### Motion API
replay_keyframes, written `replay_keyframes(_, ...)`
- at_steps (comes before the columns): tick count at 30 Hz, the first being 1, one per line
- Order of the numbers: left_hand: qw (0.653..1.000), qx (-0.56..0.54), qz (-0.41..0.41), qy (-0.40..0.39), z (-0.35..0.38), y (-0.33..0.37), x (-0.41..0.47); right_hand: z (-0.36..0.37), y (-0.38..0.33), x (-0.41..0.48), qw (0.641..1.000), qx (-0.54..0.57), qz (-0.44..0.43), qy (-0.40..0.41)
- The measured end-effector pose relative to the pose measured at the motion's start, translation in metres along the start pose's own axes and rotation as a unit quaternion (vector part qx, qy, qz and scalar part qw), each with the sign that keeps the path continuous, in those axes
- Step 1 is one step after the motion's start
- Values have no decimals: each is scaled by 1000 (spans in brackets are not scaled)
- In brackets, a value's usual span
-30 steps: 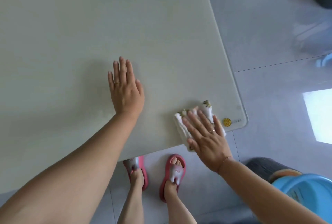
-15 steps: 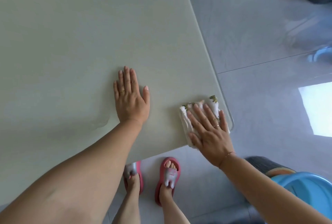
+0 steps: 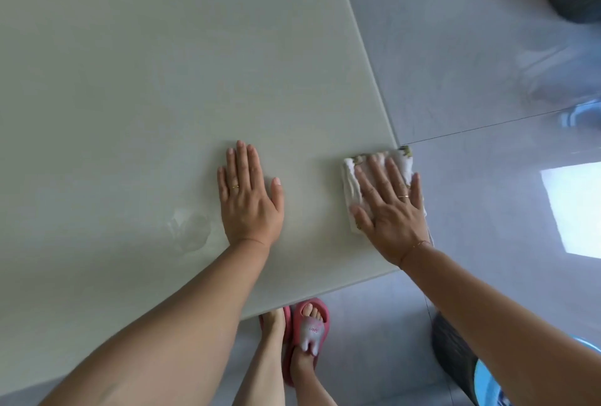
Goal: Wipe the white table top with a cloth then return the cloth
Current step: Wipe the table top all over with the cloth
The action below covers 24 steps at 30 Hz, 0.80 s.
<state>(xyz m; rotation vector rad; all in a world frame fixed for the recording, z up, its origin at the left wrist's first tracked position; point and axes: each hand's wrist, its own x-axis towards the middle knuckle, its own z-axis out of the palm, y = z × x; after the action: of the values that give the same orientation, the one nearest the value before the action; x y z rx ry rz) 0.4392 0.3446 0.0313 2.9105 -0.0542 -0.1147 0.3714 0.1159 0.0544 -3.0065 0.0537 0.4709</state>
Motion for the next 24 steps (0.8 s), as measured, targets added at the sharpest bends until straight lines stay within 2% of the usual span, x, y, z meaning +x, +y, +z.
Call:
replay_keyframes(2, 1000, -3, 4, -2, -1, 0, 0, 0, -26, 14, 984, 73, 163, 5)
replay_keyframes(3, 1000, -1, 5, -3, -1, 0, 0, 0, -49, 22, 969, 105, 224, 10)
replay_keyframes(4, 1000, 1, 3, -6, -2, 1, 1, 0, -71, 28, 960, 128, 249, 7)
replay_keyframes(5, 1000, 2, 1, -9, -3, 1, 1, 1, -90, 31, 962, 134, 237, 2)
replay_keyframes(7, 1000, -3, -1, -14, -6, 1, 2, 1, -102, 30, 988, 92, 121, -10)
replay_keyframes(9, 1000, -3, 3, -18, -7, 1, 0, -6, -75, 33, 999, 28, -29, 1)
replay_keyframes(10, 1000, -2, 4, -18, -7, 1, 0, -10, -54, 37, 997, 2, -73, 6)
replay_keyframes(11, 1000, -1, 6, -18, -7, 1, -1, -14, -33, 44, 997, -10, -72, 6)
replay_keyframes(13, 1000, -2, 9, -23, -6, 0, -1, -20, -11, 62, 998, 29, 53, -7)
replay_keyframes(15, 1000, -4, 12, -22, -5, -1, -1, -18, -32, 77, 977, 79, 200, 8)
replay_keyframes(16, 1000, -1, 12, -20, -5, 0, 0, -15, -55, 82, 969, 92, 229, 16)
replay_keyframes(17, 1000, 4, 11, -18, -5, 0, 0, -12, -80, 82, 973, 94, 209, 19)
replay_keyframes(19, 1000, 11, 10, -20, -6, -1, 0, -7, -112, 74, 996, 57, 66, 5)
replay_keyframes(21, 1000, 9, 11, -23, -8, -1, 1, -12, -96, 77, 997, 15, -79, 10)
replay_keyframes(22, 1000, 4, 9, -28, -8, -1, 2, -17, -77, 85, 992, -7, -123, 15)
replay_keyframes(24, 999, -2, 7, -33, -7, -2, 2, -27, -37, 103, 993, -38, -112, 15)
